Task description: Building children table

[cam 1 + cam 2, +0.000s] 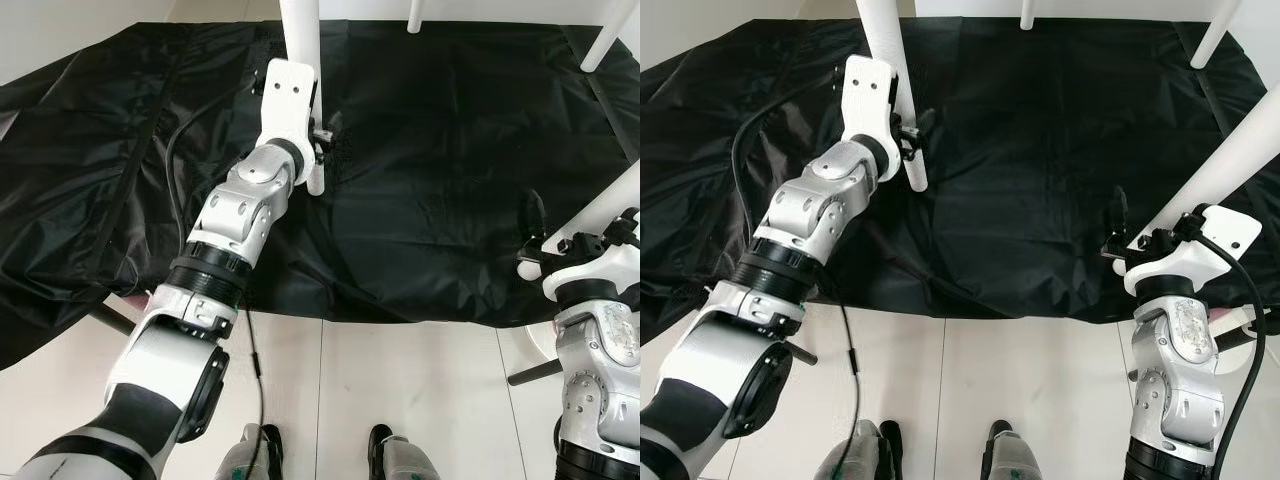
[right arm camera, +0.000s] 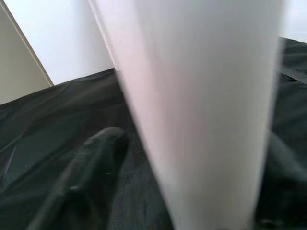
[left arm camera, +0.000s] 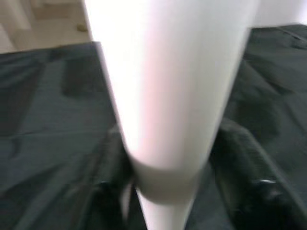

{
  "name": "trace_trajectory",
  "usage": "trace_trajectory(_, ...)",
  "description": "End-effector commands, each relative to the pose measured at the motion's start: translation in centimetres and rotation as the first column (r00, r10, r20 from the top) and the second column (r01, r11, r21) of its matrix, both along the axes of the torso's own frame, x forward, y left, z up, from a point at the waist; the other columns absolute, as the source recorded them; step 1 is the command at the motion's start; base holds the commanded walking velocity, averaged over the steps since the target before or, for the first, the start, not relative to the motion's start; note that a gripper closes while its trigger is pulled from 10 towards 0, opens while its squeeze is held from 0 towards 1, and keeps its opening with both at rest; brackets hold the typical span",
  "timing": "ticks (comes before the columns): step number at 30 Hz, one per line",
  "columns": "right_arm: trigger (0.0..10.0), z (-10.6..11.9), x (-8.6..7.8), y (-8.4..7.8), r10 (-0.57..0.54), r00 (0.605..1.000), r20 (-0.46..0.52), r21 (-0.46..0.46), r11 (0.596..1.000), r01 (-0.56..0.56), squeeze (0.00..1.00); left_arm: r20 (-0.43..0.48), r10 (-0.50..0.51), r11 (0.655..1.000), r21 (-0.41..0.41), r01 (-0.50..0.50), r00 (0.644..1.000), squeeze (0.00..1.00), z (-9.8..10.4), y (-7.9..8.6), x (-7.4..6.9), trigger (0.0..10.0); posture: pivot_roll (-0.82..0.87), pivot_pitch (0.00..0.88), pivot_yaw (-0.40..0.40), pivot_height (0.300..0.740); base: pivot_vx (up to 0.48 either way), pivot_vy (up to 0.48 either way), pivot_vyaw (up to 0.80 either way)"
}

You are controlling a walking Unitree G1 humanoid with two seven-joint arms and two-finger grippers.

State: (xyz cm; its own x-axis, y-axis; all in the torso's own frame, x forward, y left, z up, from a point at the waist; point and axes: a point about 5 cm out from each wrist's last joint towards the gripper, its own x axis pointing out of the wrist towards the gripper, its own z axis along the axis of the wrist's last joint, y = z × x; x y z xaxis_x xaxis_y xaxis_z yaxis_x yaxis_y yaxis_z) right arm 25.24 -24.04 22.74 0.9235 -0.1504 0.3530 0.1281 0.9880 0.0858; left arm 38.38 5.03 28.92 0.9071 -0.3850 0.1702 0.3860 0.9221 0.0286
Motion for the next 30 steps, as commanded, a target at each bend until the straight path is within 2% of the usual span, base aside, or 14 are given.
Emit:
trace_trajectory(1, 0.0, 0.3, -0.1, 0.7, 0.030, 0.999, 0.021, 0.004, 1.000, -0.030, 0.00, 0.031, 0.009, 1.000, -0.002, -0.009, 0.999, 0.00, 0.3, -0.1, 0.1, 0.0, 0.04, 0.204, 0.059, 0.740, 0.000, 0.000, 0.00)
trace_trajectory(8, 0.0, 0.4, 0.0, 0.6, 0.033, 0.999, 0.021, -0.009, 0.999, -0.033, 0.00, 0.040, 0.012, 1.000, -0.019, -0.011, 0.999, 0.00, 0.4, 0.0, 0.1, 0.0, 0.05, 0.199, 0.054, 0.740, 0.000, 0.000, 0.00)
trace_trajectory(15, 0.0, 0.3, 0.3, 0.6, 0.074, 0.997, 0.008, -0.036, 0.997, -0.074, 0.00, 0.066, 0.022, 1.000, -0.012, -0.021, 0.998, 0.00, 0.8, 1.1, -0.3, 0.0, 0.08, 0.210, 0.035, 0.740, 0.000, 0.000, 0.00)
trace_trajectory(17, 0.0, 0.1, 1.1, 1.1, 0.142, 0.990, -0.011, -0.070, 0.987, -0.142, 0.00, 0.085, 0.041, 0.999, -0.004, -0.040, 0.996, 0.00, 1.0, 2.4, -1.1, 0.0, 0.09, 0.213, 0.028, 0.740, 0.000, 0.000, 0.00)
trace_trajectory(18, 0.0, 0.1, 1.1, 1.1, 0.142, 0.990, -0.011, -0.070, 0.987, -0.142, 0.00, 0.085, 0.041, 0.999, -0.004, -0.040, 0.996, 0.00, 1.0, 2.4, -1.1, 0.0, 0.09, 0.213, 0.028, 0.740, 0.000, 0.000, 0.00)
trace_trajectory(22, 0.0, -0.1, 3.2, 2.5, 0.282, 0.959, -0.037, -0.079, 0.955, -0.284, 0.00, 0.113, 0.100, 0.995, -0.015, -0.099, 0.989, 0.00, 1.5, 4.5, -2.6, 0.0, 0.16, 0.222, -0.017, 0.740, 0.000, 0.000, 0.00)
trace_trajectory(30, 0.0, -0.2, 4.8, 3.6, 0.351, 0.935, -0.053, -0.084, 0.931, -0.354, 0.00, 0.143, 0.136, 0.991, -0.033, -0.133, 0.980, 0.00, 2.2, 5.6, -3.6, 0.0, 0.19, 0.225, -0.041, 0.740, 0.000, 0.000, 0.00)
